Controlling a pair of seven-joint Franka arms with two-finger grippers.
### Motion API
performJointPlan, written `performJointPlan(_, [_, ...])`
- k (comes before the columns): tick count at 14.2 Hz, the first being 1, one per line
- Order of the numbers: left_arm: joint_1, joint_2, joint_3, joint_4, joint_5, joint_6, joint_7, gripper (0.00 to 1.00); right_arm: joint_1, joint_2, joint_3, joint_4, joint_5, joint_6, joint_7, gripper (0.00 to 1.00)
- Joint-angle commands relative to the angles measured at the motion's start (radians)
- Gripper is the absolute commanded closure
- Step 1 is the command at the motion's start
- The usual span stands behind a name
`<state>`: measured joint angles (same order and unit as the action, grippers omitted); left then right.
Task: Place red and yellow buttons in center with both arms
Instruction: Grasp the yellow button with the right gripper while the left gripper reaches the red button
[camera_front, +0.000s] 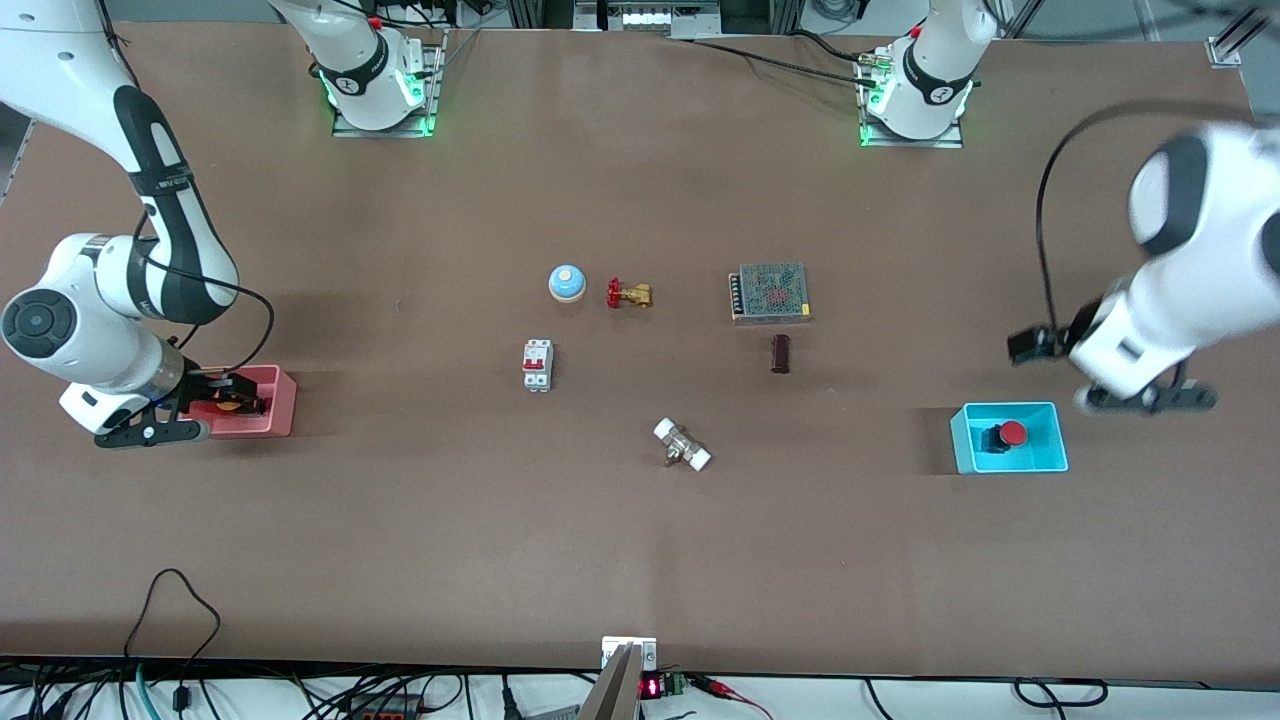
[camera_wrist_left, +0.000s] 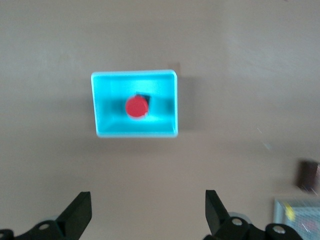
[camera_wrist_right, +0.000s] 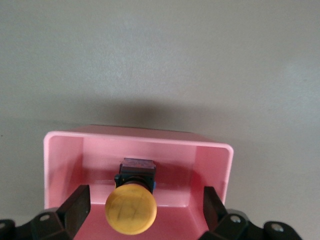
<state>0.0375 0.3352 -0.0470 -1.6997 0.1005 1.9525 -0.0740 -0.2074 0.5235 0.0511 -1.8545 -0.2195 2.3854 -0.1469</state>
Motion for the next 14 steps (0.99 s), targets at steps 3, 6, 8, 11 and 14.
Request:
performJointPlan(3, [0.042, 0.195, -0.001, 0.023, 0.039, 0.207, 0.030, 0.10, -0.015, 0.016, 0.012, -0.014, -0.014, 0.017, -0.013, 0.00])
performJointPlan(6, [0.054, 0.215, 0.001, -0.037, 0.039, 0.327, 0.072, 0.10, -0.017, 0.036, 0.012, -0.012, -0.014, 0.018, -0.013, 0.00])
performJointPlan(8, [0.061, 0.243, 0.001, -0.040, 0.039, 0.370, 0.082, 0.09, -0.015, 0.036, 0.012, -0.009, -0.012, 0.017, -0.013, 0.05])
performJointPlan(11, [0.081, 0.266, -0.001, -0.040, 0.039, 0.410, 0.085, 0.09, -0.017, 0.035, 0.012, -0.006, -0.012, 0.015, -0.013, 0.28])
performJointPlan(14, [0.079, 0.283, -0.001, -0.058, 0.039, 0.448, 0.085, 0.11, -0.017, 0.033, 0.012, -0.005, -0.011, 0.014, -0.019, 0.64])
